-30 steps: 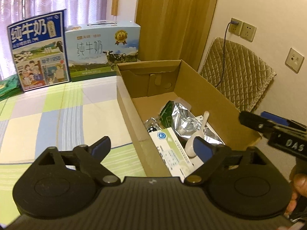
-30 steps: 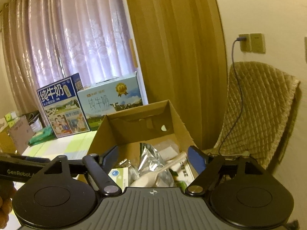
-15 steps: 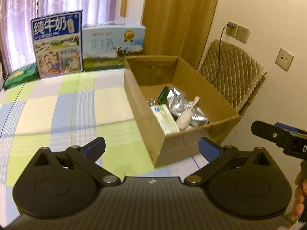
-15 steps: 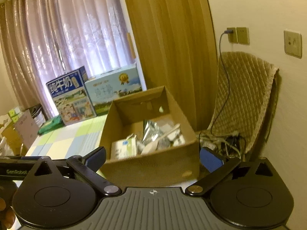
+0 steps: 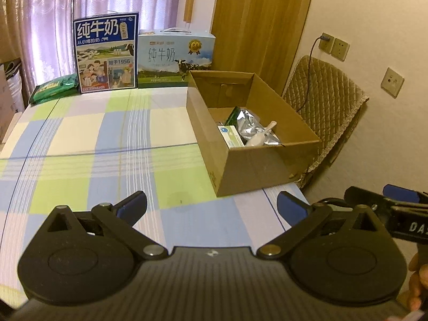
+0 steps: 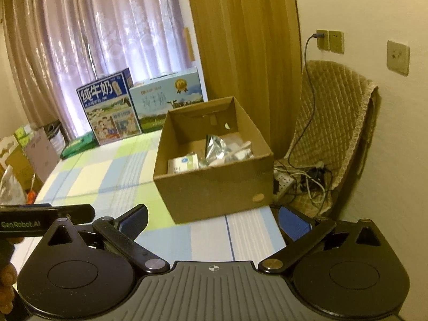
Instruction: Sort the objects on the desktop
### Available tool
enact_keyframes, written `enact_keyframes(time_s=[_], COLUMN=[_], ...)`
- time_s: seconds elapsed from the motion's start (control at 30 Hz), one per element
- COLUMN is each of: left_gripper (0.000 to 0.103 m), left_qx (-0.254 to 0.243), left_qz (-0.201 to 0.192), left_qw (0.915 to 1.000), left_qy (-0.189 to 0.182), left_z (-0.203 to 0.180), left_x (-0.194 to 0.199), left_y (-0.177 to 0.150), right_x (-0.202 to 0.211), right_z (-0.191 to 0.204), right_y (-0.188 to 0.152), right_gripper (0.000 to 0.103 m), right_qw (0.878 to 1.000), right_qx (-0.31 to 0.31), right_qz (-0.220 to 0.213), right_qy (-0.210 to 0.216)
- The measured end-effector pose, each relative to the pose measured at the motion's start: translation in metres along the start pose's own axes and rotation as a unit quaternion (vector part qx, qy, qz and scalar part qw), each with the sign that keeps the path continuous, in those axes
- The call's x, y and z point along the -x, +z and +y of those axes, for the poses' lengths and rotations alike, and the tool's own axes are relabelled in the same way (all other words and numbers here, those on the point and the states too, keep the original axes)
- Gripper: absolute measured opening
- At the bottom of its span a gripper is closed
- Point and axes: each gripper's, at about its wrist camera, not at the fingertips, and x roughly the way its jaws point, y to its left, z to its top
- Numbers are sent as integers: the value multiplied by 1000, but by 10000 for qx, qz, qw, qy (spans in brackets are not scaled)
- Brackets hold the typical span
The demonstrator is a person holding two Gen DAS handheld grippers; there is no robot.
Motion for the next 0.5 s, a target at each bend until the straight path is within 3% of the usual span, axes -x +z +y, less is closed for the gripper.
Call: enact_keyframes(time_s=[0.5], left_gripper=[102], left_qx=[36], left_qz=[-159], left_qw=[9999], left_qy=[-35], left_z=[-7], left_x=[47], left_y=[-22], right_x=[52], right_z=[19], right_y=[-13], right_gripper=[101], right_qw=[9993], right_qx=[245], right_qz=[-292], right_qy=[5])
